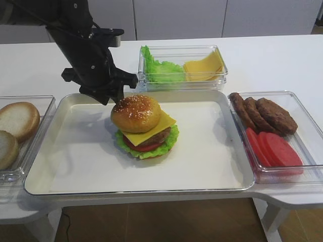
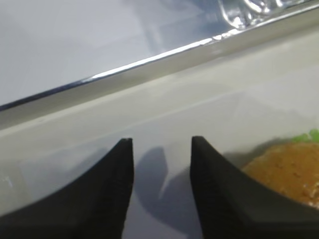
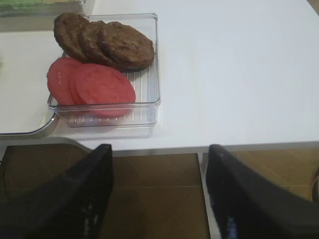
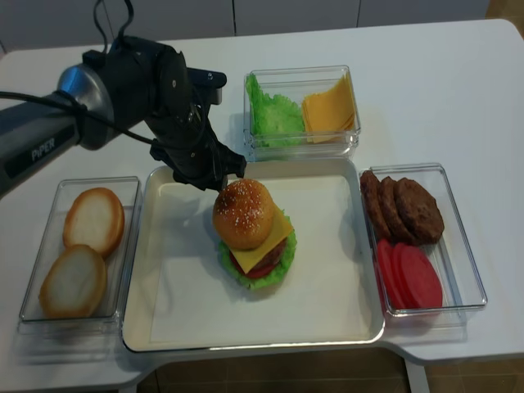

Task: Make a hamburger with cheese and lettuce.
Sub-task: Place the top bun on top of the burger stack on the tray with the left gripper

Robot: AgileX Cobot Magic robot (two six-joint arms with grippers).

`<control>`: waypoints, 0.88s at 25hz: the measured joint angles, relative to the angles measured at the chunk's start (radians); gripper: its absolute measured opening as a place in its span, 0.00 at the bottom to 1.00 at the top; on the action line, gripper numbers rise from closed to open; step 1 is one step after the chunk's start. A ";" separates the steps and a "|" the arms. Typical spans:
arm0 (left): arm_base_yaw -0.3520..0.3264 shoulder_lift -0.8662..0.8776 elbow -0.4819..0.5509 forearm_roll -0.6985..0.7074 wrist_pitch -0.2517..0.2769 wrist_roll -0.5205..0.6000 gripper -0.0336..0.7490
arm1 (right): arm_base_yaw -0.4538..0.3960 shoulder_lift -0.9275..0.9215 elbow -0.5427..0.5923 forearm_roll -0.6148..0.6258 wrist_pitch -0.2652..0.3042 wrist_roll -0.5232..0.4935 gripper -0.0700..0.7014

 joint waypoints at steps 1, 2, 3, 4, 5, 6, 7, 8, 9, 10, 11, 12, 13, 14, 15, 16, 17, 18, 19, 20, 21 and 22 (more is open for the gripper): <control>0.000 0.000 0.000 -0.005 0.004 0.004 0.41 | 0.000 0.000 0.000 0.000 0.000 0.000 0.67; 0.000 0.000 0.000 -0.012 0.010 0.011 0.41 | 0.000 0.000 0.000 0.000 0.000 0.000 0.67; 0.000 0.000 0.000 -0.020 0.016 0.020 0.41 | 0.000 0.000 0.000 0.000 0.000 0.000 0.67; 0.000 0.000 0.000 -0.027 0.021 0.032 0.41 | 0.000 0.000 0.000 0.000 0.000 0.000 0.67; 0.000 0.000 0.000 -0.037 0.023 0.043 0.41 | 0.000 0.000 0.000 0.000 0.000 0.000 0.67; 0.000 0.000 0.000 -0.049 0.023 0.053 0.41 | 0.000 0.000 0.000 0.000 0.000 0.000 0.67; 0.000 0.000 0.000 -0.059 0.026 0.060 0.41 | 0.000 0.000 0.000 0.000 0.000 0.000 0.67; 0.000 0.000 0.000 -0.069 0.030 0.071 0.41 | 0.000 0.000 0.000 0.000 0.000 0.000 0.67; 0.000 0.000 0.000 -0.074 0.033 0.076 0.41 | 0.000 0.000 0.000 0.000 0.000 0.000 0.67; 0.000 0.000 0.000 -0.077 0.035 0.077 0.41 | 0.000 0.000 0.000 0.000 0.000 0.000 0.67; 0.000 0.000 0.000 -0.076 0.039 0.079 0.41 | 0.000 0.000 0.000 0.000 0.000 0.000 0.67; 0.000 0.000 0.000 -0.076 0.041 0.082 0.41 | 0.000 0.000 0.000 0.000 0.000 0.000 0.67; 0.000 0.000 0.000 -0.078 0.045 0.084 0.41 | 0.000 0.000 0.000 0.000 0.000 0.000 0.67; 0.000 0.000 0.000 -0.078 0.047 0.086 0.41 | 0.000 0.000 0.000 0.000 0.000 0.000 0.67; 0.000 0.000 0.000 -0.078 0.052 0.086 0.41 | 0.000 0.000 0.000 0.000 0.000 0.000 0.67; 0.000 0.000 0.000 -0.078 0.054 0.088 0.41 | 0.000 0.000 0.000 0.000 0.000 0.000 0.67; 0.000 0.000 0.000 -0.078 0.057 0.090 0.41 | 0.000 0.000 0.000 0.000 0.000 0.000 0.67; 0.000 0.000 0.000 -0.078 0.056 0.091 0.41 | 0.000 0.000 0.000 0.000 0.000 0.000 0.67; 0.000 0.000 0.000 -0.078 0.056 0.091 0.41 | 0.000 0.000 0.000 0.000 0.000 0.000 0.67; 0.000 0.000 0.000 -0.078 0.056 0.091 0.41 | 0.000 0.000 0.000 0.000 0.000 0.000 0.67; 0.000 0.000 0.000 -0.078 0.056 0.091 0.41 | 0.000 0.000 0.000 0.000 0.000 0.000 0.67; 0.000 0.000 0.000 -0.076 0.056 0.091 0.41 | 0.000 0.000 0.000 0.000 0.000 0.000 0.67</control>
